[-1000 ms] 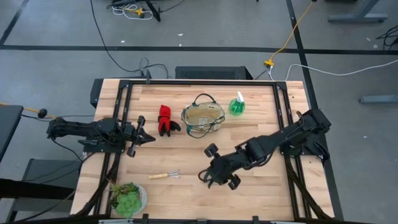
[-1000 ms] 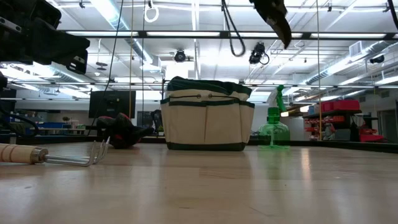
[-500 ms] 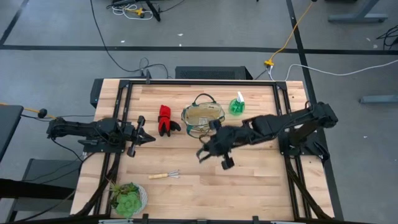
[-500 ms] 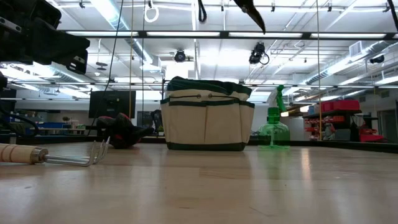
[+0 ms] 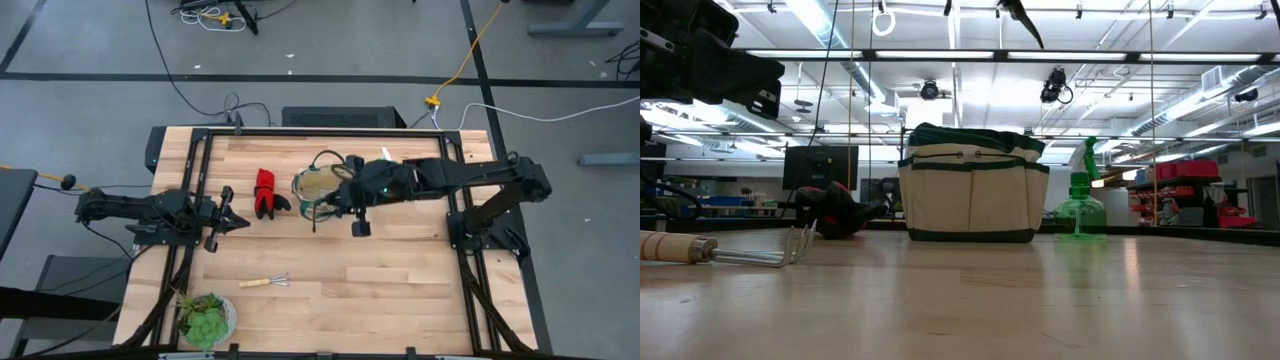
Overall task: Pick & Place Garden tools in Gardening bag
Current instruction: Put the green shear scissors into the gardening bag
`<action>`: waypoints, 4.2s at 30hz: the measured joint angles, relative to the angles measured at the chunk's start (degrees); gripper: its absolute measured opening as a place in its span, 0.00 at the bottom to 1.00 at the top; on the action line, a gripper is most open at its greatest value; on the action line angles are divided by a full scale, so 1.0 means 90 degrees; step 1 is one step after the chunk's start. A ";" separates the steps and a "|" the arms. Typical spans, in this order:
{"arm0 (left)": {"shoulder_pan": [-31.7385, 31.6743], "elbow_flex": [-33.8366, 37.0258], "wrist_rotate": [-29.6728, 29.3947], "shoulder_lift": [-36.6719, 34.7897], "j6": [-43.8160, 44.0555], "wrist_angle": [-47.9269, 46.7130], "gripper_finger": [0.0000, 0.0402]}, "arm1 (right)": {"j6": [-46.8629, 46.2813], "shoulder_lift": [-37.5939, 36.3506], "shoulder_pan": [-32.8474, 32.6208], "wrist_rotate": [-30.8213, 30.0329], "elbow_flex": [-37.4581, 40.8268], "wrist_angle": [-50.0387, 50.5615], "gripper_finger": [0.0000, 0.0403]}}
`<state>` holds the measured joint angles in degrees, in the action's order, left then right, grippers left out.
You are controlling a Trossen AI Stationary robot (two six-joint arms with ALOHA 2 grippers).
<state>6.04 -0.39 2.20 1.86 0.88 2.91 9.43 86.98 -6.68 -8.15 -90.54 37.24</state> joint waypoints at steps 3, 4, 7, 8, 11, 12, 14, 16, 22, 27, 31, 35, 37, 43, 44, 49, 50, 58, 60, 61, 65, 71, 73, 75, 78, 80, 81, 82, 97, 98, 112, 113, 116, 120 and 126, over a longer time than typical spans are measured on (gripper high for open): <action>-0.0002 0.0000 -0.0001 -0.0002 0.0001 -0.0010 0.05 | 0.0002 -0.0186 0.0084 -0.0001 0.0000 -0.0107 0.13; -0.0002 0.0000 0.0000 0.0001 0.0000 -0.0016 0.05 | 0.0002 -0.0251 0.0116 -0.0001 0.0000 -0.0135 0.13; -0.0001 -0.0001 0.0000 0.0000 0.0001 -0.0019 0.05 | 0.0010 -0.0456 0.0212 -0.0002 0.0000 -0.0190 0.13; -0.0001 0.0001 0.0000 -0.0002 -0.0001 -0.0019 0.05 | 0.0009 -0.0530 0.0250 -0.0001 0.0000 -0.0207 0.13; -0.0001 0.0001 0.0000 -0.0002 0.0000 -0.0020 0.05 | 0.0005 -0.0739 0.0330 -0.0130 0.0000 -0.0207 0.13; -0.0002 -0.0001 0.0000 -0.0002 0.0001 -0.0019 0.05 | 0.0005 -0.0809 0.0351 -0.0204 0.0000 -0.0201 0.13; 0.0001 0.0000 0.0000 -0.0002 0.0001 -0.0020 0.05 | 0.0006 -0.0959 0.0388 -0.0289 0.0000 -0.0203 0.13; -0.0002 0.0001 0.0000 -0.0002 0.0001 -0.0021 0.05 | 0.0020 -0.1110 0.0422 -0.0317 0.0000 -0.0199 0.13; 0.0001 0.0001 0.0000 -0.0002 0.0000 -0.0020 0.05 | 0.0005 -0.1577 0.0520 -0.0322 0.0000 -0.0154 0.13; 0.0001 0.0000 0.0000 -0.0002 0.0000 -0.0019 0.05 | 0.0004 -0.1868 0.0533 -0.0339 0.0000 -0.0136 0.13; 0.0000 -0.0001 0.0000 -0.0002 0.0000 -0.0019 0.05 | -0.0097 -0.2021 0.0530 -0.0334 0.0000 -0.0127 0.13; -0.0001 -0.0001 0.0000 -0.0002 0.0000 -0.0019 0.05 | -0.0111 -0.2068 0.0530 -0.0334 0.0000 -0.0123 0.13; 0.0001 -0.0001 0.0000 -0.0002 0.0001 -0.0020 0.05 | -0.0120 -0.2062 0.0530 -0.0334 0.0000 -0.0084 0.13; 0.0001 -0.0001 0.0000 -0.0002 0.0001 -0.0019 0.05 | -0.0165 -0.2062 0.0530 -0.0334 0.0000 -0.0120 0.13; -0.0001 0.0000 0.0000 -0.0002 -0.0001 -0.0019 0.05 | -0.0167 -0.2062 0.0530 -0.0334 0.0000 -0.0129 0.13; -0.0001 -0.0001 0.0000 -0.0002 0.0001 -0.0019 0.05 | -0.0172 -0.2059 0.0581 -0.0331 0.0000 -0.0128 0.13; 0.0000 0.0000 0.0000 -0.0002 0.0001 -0.0019 0.05 | -0.0170 -0.2059 0.0634 -0.0315 0.0000 -0.0130 0.13; 0.0000 0.0000 0.0000 -0.0002 0.0001 -0.0019 0.05 | -0.0165 -0.2057 0.1223 -0.0322 0.0000 -0.0127 0.13; -0.0002 -0.0001 0.0000 -0.0002 -0.0001 -0.0019 0.05 | -0.0141 -0.2057 0.1411 -0.0307 0.0000 -0.0127 0.13; -0.0001 0.0000 0.0000 -0.0002 0.0000 -0.0019 0.05 | -0.0116 -0.2057 0.1500 -0.0310 0.0000 -0.0129 0.13; -0.0001 -0.0001 0.0000 -0.0002 0.0001 -0.0019 0.05 | -0.0113 -0.2057 0.1832 -0.0315 0.0000 -0.0128 0.13; 0.0000 -0.0001 0.0000 -0.0002 -0.0001 -0.0018 0.05 | -0.0018 -0.2057 0.2017 -0.0313 0.0000 -0.0130 0.13; 0.0001 -0.0001 0.0000 -0.0002 0.0001 -0.0017 0.05 | 0.0080 -0.2057 0.2032 -0.0320 0.0000 -0.0130 0.13; -0.0001 0.0000 0.0000 -0.0002 -0.0002 -0.0018 0.05 | 0.0119 -0.2057 0.2038 -0.0320 0.0000 -0.0132 0.13; -0.0001 0.0001 0.0000 -0.0002 0.0001 -0.0019 0.05 | 0.0053 -0.2057 0.2038 -0.0319 0.0000 -0.0132 0.13; 0.0000 0.0000 0.0000 -0.0002 0.0001 -0.0017 0.05 | 0.0051 -0.2057 0.2038 -0.0320 0.0001 -0.0145 0.13; 0.0001 0.0001 0.0000 -0.0002 0.0001 -0.0017 0.05 | 0.0048 -0.2057 0.2038 -0.0320 0.0001 -0.0161 0.13; 0.0000 0.0001 0.0000 -0.0002 0.0000 -0.0017 0.05 | 0.0033 -0.2057 0.2038 -0.0320 0.0002 -0.0166 0.13; -0.0002 -0.0001 0.0000 -0.0002 0.0001 -0.0017 0.05 | -0.0191 -0.2052 0.2038 0.0918 0.0002 -0.0297 0.13; -0.0002 -0.0001 0.0000 -0.0002 0.0000 -0.0017 0.05 | -0.0203 -0.2048 0.2038 0.0966 0.0002 -0.0337 0.13; 0.0001 0.0001 0.0000 -0.0002 0.0001 -0.0018 0.05 | -0.0551 -0.1727 0.2236 0.0986 0.0002 -0.0734 0.13; 0.0001 -0.0001 0.0000 0.0000 0.0001 -0.0017 0.05 | -0.0554 -0.1656 0.2274 0.1007 0.0002 -0.0747 0.13; -0.0002 0.0000 0.0000 -0.0001 0.0001 -0.0017 0.05 | -0.0573 -0.1447 0.2371 0.1028 0.0007 -0.0878 0.13; 0.0001 -0.0001 0.0000 0.0001 0.0000 -0.0017 0.05 | -0.0645 -0.1145 0.2509 0.1221 0.0007 -0.1041 0.13; -0.0002 0.0001 0.0000 0.0001 0.0001 -0.0017 0.05 | -0.0655 -0.0814 0.2692 0.1587 0.0010 -0.1280 0.13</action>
<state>6.02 -0.38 2.20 1.87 0.89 2.76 3.53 79.65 17.55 6.13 -90.45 25.72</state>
